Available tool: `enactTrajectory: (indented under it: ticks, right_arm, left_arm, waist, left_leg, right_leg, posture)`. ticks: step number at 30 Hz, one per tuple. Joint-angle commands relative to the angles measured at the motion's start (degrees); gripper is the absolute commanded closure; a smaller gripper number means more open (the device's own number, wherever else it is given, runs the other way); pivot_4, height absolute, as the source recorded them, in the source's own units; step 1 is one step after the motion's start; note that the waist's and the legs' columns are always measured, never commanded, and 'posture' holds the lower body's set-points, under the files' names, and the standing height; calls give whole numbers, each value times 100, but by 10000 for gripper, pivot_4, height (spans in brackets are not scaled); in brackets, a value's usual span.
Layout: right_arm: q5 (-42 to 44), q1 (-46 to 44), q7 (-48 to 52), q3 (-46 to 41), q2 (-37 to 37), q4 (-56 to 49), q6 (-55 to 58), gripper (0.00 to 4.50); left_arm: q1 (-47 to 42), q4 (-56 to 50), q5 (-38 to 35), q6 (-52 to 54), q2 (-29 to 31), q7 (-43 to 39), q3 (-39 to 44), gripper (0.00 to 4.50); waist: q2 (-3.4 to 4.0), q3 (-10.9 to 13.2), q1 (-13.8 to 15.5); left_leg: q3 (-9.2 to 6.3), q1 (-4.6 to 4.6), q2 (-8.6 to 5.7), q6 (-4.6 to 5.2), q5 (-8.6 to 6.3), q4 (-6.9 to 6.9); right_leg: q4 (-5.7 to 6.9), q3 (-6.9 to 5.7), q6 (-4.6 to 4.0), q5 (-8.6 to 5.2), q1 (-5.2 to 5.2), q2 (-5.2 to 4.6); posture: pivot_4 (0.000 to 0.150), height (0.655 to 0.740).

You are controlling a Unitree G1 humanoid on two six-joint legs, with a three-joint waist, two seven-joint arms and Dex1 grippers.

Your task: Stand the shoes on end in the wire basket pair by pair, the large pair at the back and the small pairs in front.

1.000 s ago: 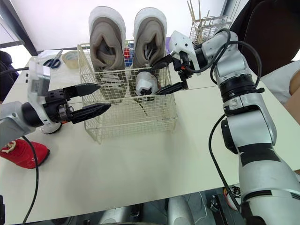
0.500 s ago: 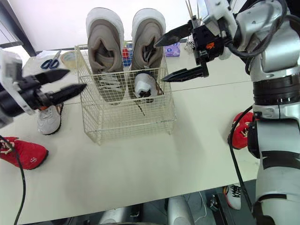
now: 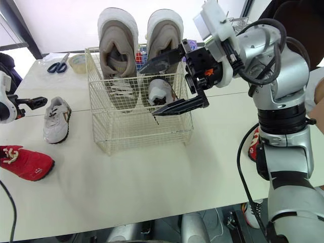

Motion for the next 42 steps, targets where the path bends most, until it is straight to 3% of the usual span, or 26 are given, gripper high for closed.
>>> enactTrajectory:
  ticks: [1, 10, 13, 20, 24, 29, 34, 39, 42]
  right_arm:
    - [134, -17, -107, -180, -34, -213, 39, 198]
    - [227, 75, -308, -272, -182, -450, 265, 198]
    - [244, 61, -382, -271, -217, -492, 323, 0]
    - [201, 22, -423, -237, -258, -461, 305, 0]
    - [184, -8, -428, -226, -238, -389, 250, 0]
    - [388, 37, -627, -371, -79, -286, 396, 0]
    - [947, 103, -1780, -860, 726, -143, 873, 0]
    - [1279, -135, -3079, -1189, 1546, -69, 1169, 0]
    - [1527, -301, -3595, -1351, 1854, -37, 1414, 0]
  left_arm:
    - [-521, 1079, 597, -645, -150, -344, -258, 0]
    - [-1178, 3225, 1548, -1854, -630, -647, -438, 0]
    - [-1152, 3671, 1730, -2154, -818, -608, -412, 8691]
    - [-1282, 3873, 1822, -2230, -859, -700, -253, 44760]
    - [-1618, 3661, 1524, -2281, -741, -576, 246, 44760]
    - [-1846, 2071, 794, -2463, -733, -615, 1088, 44760]
    - [-1341, -2777, -1169, -1444, -1578, 110, 2176, 44760]
    - [-1443, -4678, -2267, -1067, -2250, 983, 2214, 44760]
    - [-1468, -5180, -2484, -1150, -2562, 1183, 1936, 44760]
  waist:
    - [-1, 0, -6]
    - [-2, -1, -11]
    - [-2, -3, -5]
    - [1, -6, -31]
    - [-1, -5, -23]
    - [-48, -5, -4]
    - [-50, -5, -16]
    - [-43, -8, -33]
    - [-43, -8, -27]
  left_leg:
    - [0, 0, 0, -1, 1, 0]
    - [3, -5, 0, 12, -7, 5]
    - [4, -4, 0, 19, -11, 7]
    - [4, -2, 1, 22, -13, 8]
    - [4, -4, 1, 22, -13, 8]
    - [-1, -67, 3, 0, 0, 29]
    - [-4, -106, 2, -6, 4, 41]
    - [-1, -87, -2, -1, 2, 37]
    - [-5, -85, 5, -20, 15, 32]
  right_leg:
    - [0, 0, 0, 0, 0, 0]
    - [4, 0, 1, 0, -6, -2]
    - [6, 0, 1, 1, -4, -5]
    - [16, 1, 1, 1, -8, -6]
    - [22, 0, 1, 1, -12, -6]
    - [32, -6, 1, 2, -65, -6]
    - [2, -5, 10, 21, -76, -10]
    - [2, -3, 24, 36, -70, -8]
    - [7, -4, 24, 35, -74, 5]
  posture:
    - [1500, 7400]
    - [1500, 7400]
    - [1500, 7400]
    - [1500, 7400]
    - [1500, 7400]
    - [1500, 7400]
    - [1500, 7400]
    - [1500, 7400]
    - [1500, 7400]
